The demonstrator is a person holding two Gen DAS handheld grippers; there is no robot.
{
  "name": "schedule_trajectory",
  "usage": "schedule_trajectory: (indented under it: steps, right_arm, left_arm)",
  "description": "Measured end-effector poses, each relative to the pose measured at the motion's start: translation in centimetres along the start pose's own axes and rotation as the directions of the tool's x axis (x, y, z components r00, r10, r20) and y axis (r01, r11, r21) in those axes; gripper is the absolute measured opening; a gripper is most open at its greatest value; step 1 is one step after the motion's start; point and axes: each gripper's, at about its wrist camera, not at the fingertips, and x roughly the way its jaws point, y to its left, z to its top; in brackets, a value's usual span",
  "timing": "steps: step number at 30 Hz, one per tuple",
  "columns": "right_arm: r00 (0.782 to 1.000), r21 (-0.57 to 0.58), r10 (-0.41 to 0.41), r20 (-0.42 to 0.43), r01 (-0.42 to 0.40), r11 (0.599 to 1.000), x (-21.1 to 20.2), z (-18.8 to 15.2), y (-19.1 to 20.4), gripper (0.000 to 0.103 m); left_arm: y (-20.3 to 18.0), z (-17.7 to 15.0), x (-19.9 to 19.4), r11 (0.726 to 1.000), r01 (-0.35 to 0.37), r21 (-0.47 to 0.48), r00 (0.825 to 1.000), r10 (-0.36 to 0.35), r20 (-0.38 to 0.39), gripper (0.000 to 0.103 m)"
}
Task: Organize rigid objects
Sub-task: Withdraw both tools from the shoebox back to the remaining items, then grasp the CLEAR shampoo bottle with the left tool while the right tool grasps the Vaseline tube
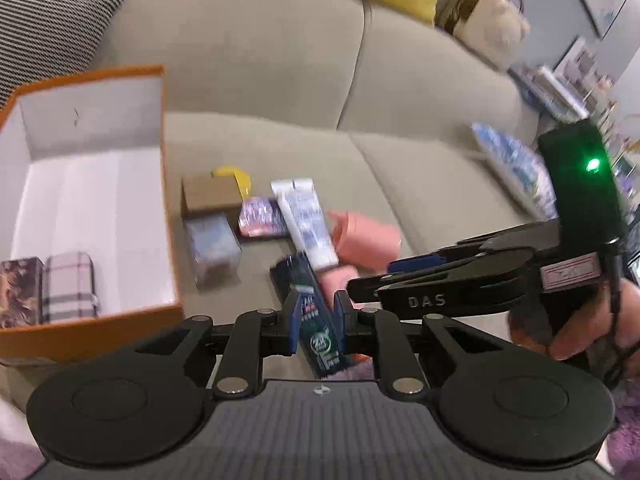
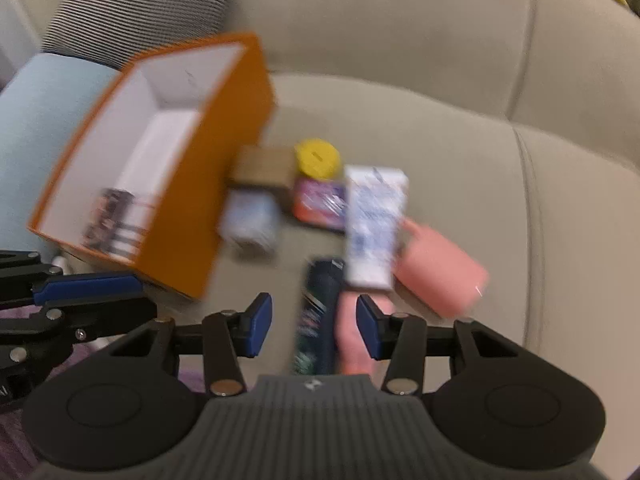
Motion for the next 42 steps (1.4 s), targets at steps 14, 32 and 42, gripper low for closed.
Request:
schedule_trajectory:
  steps: [14, 32, 42]
  right_arm:
    - [0.995, 0.101, 0.021, -0.095, -0.011, 0.995, 5.0, -4.0, -4.3, 0.048]
    - [0.992, 0.247, 0.088, -0.092, -0.063, 0.967, 6.5, -3.9, -6.4, 0.037]
    - [0.989, 0.242, 0.092, -0.114, -0.062, 0.968, 7.4, -3.6, -6.2, 0.037]
  left_arm:
    - [-0.2, -1.3, 6.5, 0.991, -0.085, -0.108, 0.993, 0.075, -0.095, 0.046]
    - [1.1, -0.8, 11.4, 0.975, -0.094, -0.201, 0.988, 0.066, -0.141, 0.048]
    - [1.4, -0.9, 13.3, 0.967, -0.061, -0.249, 0.987, 0.021, -0.159, 0.049]
